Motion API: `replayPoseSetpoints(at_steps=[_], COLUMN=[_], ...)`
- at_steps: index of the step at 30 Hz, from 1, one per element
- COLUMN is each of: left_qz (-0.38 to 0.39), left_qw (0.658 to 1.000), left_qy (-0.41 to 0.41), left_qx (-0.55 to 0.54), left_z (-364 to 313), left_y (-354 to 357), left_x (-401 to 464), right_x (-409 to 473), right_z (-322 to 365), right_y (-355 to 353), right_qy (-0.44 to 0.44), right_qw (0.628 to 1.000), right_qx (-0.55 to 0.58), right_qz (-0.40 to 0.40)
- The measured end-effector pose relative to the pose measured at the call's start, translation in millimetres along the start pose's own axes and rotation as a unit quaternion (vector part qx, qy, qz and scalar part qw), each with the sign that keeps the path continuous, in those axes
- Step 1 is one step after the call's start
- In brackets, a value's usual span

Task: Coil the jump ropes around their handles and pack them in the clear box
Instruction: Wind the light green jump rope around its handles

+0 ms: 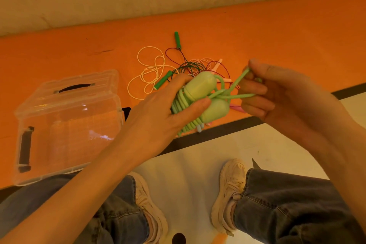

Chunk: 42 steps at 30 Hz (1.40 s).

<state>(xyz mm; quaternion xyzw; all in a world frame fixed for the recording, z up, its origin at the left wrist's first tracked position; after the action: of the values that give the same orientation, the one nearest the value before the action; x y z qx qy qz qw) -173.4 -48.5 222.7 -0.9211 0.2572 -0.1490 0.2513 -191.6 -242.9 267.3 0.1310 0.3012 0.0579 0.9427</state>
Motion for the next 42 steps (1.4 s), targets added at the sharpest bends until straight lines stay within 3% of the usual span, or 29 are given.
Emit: replayPoseSetpoints(at_steps=[4, 8, 13, 16, 22, 27, 30, 32, 35, 42], left_qz=[-0.036, -0.041, 0.011, 0.027, 0.035, 0.040, 0.008, -0.012, -0.033, -0.001], left_qw=[0.999, 0.999, 0.999, 0.996, 0.992, 0.982, 0.980, 0.982, 0.981, 0.948], left_qy=[-0.005, 0.002, 0.003, -0.011, -0.031, -0.060, -0.072, -0.078, -0.098, -0.117], left_qx=[0.037, 0.009, -0.034, -0.085, -0.118, -0.173, -0.188, -0.173, -0.162, -0.296], left_z=[2, 1, 1, 3, 3, 2, -2, -1, 0, -12], left_y=[-2, -3, 5, 7, 10, 8, 1, -1, -1, -5], left_x=[1, 6, 6, 6, 8, 5, 5, 6, 7, 5], right_x=[-1, -3, 2, 4, 3, 8, 12, 15, 20, 14], right_z=[1, 10, 13, 13, 16, 12, 8, 2, -4, -1], right_y=[-3, -11, -25, -31, -36, -25, -17, -13, -7, 6], right_qy=[-0.048, -0.108, -0.079, -0.063, -0.145, -0.172, -0.128, -0.070, -0.054, -0.058], right_qw=[0.997, 0.994, 0.993, 0.988, 0.956, 0.962, 0.981, 0.980, 0.951, 0.967], right_qx=[-0.067, 0.019, 0.046, 0.008, -0.094, -0.087, -0.057, -0.133, -0.275, -0.246], right_qz=[0.008, 0.020, -0.069, -0.138, -0.238, -0.196, -0.131, -0.132, -0.132, -0.036])
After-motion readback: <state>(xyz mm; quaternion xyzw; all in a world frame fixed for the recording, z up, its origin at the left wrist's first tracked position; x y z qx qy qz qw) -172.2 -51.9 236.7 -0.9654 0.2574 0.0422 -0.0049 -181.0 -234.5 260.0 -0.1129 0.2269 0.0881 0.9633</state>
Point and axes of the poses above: each hand's wrist, its own x-axis towards the middle knuckle, its own y-axis out of the palm, z = x × y, the point moved 2 cm from there along x, towards the middle knuckle, and after that the axes turned 12 degrees about y, right-handed, at the moved point
